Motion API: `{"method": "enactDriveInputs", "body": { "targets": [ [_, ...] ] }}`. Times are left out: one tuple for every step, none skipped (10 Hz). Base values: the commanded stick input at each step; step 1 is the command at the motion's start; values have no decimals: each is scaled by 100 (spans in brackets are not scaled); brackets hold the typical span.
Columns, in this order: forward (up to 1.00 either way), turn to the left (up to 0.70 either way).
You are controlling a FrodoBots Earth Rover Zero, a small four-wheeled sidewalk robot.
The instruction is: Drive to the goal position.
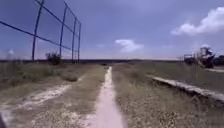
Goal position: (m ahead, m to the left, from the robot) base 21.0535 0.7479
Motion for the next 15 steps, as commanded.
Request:
{"method": "enactDriveInputs", "body": {
  "targets": [
    [70,0],
    [70,0],
    [70,0],
    [70,0],
    [70,0],
    [70,0],
    [70,0],
    [70,0],
    [70,0],
    [70,0],
    [70,0],
    [70,0],
    [70,0],
    [70,0],
    [70,0]
  ]
}}
